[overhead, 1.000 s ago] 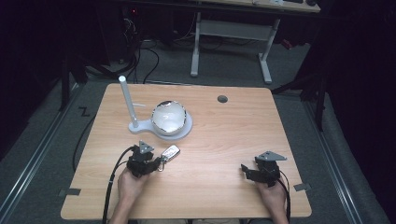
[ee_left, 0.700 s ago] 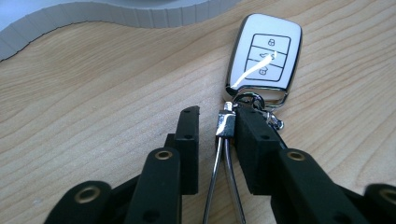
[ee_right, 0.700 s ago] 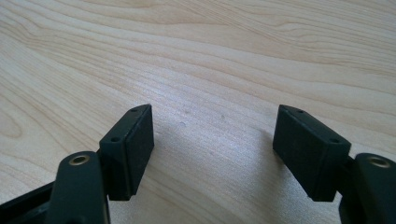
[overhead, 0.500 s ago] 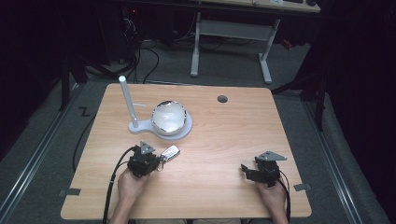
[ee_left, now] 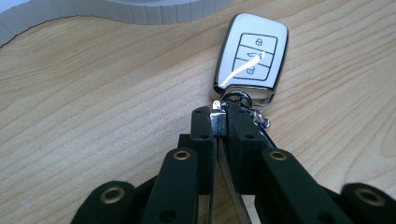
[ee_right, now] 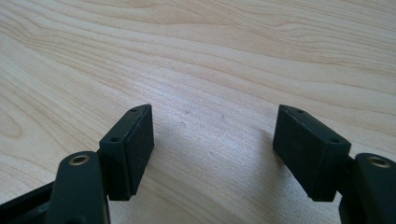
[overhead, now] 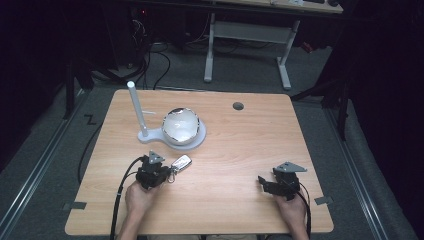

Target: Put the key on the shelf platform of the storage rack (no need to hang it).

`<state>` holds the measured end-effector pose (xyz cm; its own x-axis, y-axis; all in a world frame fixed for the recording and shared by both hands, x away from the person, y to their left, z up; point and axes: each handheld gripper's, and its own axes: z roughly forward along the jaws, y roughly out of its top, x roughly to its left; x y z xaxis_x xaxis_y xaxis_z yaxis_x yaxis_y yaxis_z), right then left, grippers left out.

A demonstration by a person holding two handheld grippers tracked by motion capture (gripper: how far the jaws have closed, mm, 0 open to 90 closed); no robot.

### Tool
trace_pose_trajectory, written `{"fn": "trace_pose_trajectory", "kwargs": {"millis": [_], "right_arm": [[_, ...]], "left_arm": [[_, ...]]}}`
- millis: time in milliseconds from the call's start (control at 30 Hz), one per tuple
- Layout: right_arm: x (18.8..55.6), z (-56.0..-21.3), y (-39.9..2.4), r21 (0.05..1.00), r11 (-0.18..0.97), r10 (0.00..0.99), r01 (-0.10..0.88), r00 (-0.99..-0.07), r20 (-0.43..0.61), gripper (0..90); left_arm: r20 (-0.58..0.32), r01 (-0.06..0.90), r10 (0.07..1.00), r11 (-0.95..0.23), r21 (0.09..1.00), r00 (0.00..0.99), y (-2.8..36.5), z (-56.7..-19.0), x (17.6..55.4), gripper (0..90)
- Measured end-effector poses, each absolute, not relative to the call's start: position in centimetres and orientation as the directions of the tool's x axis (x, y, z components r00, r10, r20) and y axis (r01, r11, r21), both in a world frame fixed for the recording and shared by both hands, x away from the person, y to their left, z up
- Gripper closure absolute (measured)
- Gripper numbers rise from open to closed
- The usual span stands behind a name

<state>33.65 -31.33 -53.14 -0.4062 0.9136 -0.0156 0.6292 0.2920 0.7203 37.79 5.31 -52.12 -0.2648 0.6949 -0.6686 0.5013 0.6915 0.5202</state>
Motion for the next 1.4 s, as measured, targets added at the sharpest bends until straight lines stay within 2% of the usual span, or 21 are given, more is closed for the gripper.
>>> {"fn": "trace_pose_trajectory", "kwargs": {"millis": [333,667,767,1233,1400], "right_arm": [[33.6,-53.1,-31.3,0.72,0.293,0.913,0.629,-0.407,-0.016,29.5],[33.6,-53.1,-31.3,0.72,0.293,0.913,0.629,-0.407,-0.016,29.5],[33.7,-53.1,-31.3,0.721,0.291,0.914,0.63,-0.405,-0.015,29.4],[33.7,-53.2,-31.3,0.721,0.292,0.913,0.628,-0.407,-0.016,29.4],[33.7,-53.1,-31.3,0.72,0.292,0.913,0.629,-0.407,-0.015,29.4]], "left_arm": [[-0.746,0.476,0.617,0.749,0.461,-0.25,6.4,-49.9,37.3,82.2],[-0.773,0.468,0.604,0.75,0.468,-0.194,6.3,-47.3,37.0,82.2],[-0.8,0.468,0.568,0.77,0.434,-0.193,6.5,-46.2,37.0,82.2],[-0.834,0.464,0.52,0.794,0.393,-0.184,7.6,-43.6,36.7,82.2],[-0.828,0.481,0.532,0.781,0.398,-0.178,7.2,-43.3,36.7,82.2]]}}
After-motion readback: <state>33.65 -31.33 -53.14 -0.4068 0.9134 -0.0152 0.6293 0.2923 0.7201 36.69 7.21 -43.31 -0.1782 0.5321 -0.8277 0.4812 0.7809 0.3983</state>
